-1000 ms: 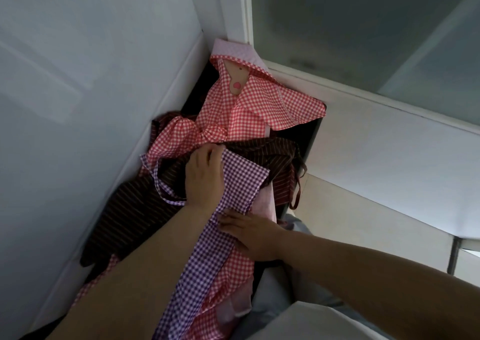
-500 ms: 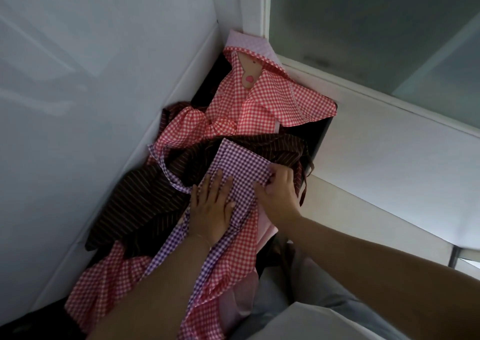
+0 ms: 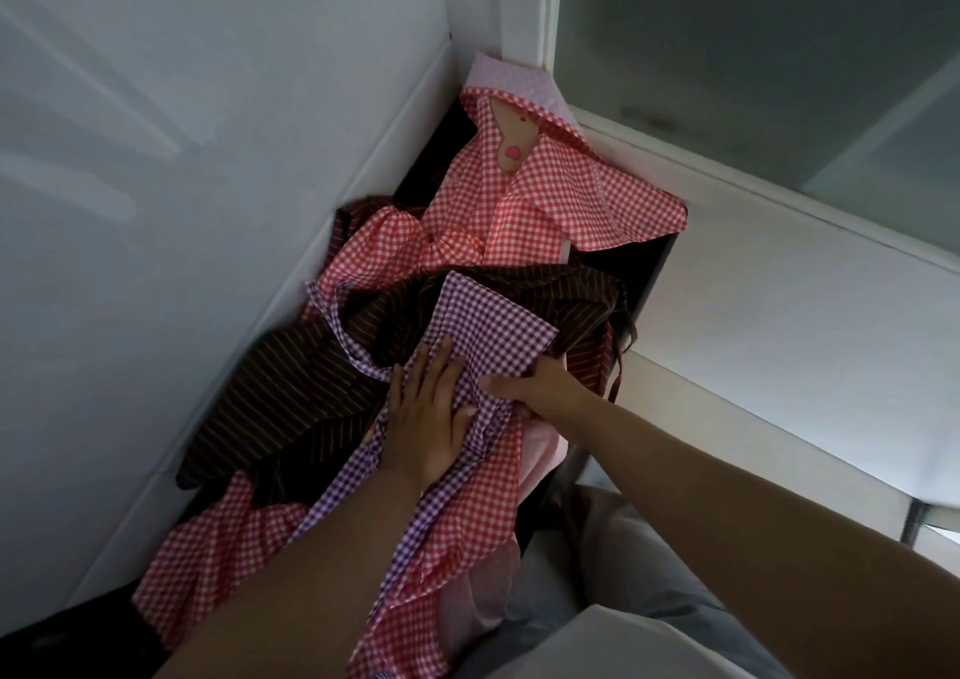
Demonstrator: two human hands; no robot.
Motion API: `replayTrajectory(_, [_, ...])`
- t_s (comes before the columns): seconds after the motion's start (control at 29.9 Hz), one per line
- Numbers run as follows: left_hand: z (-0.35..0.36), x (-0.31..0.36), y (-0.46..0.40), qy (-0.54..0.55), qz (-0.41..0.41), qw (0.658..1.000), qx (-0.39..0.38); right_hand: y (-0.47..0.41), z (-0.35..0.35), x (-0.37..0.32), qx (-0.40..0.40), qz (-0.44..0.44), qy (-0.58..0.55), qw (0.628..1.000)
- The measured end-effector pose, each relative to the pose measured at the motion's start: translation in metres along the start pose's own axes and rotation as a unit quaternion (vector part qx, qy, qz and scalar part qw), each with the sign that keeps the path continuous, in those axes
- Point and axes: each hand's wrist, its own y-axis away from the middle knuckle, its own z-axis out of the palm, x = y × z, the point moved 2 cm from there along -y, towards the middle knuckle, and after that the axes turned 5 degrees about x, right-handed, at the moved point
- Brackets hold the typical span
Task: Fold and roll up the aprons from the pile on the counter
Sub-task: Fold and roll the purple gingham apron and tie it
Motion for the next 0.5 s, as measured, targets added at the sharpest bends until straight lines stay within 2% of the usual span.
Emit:
replayTrajectory(0.1, [0.001,0.001,0.0,0.006,-0.004,1.0,0.004,0.004,0.011,0.006,0.002,0.052,0.027,0.998])
replayTrajectory(0.2, [-0.005,0.002,-0.001,0.014,0.009,1.0,0.016,0.003,0.016,0.009,0.056,0.083,-0.113,0.989])
replayTrajectory(0.27, [-0.01,0.009,0.001,-0.009,0.068,0.997,0.028,0.001,0.009,0.004,0.065,0.069,-0.215,0.972])
replayTrajectory(0.37, [-0.01,0.012,0.006,-0.066,0.152,0.986,0.007,0.004,-0.004,-0.013,0.073,0.032,-0.246,0.966])
replayTrajectory(0.44, [-0.008,0.008,0.003,-0.088,0.156,0.984,-0.014,0.006,-0.014,-0.022,0.098,-0.006,-0.233,0.967])
replayTrajectory(0.5, [-0.008,0.007,-0.004,-0.093,0.14,0.985,-0.031,0.012,-0.017,-0.03,0.121,-0.053,-0.163,0.978])
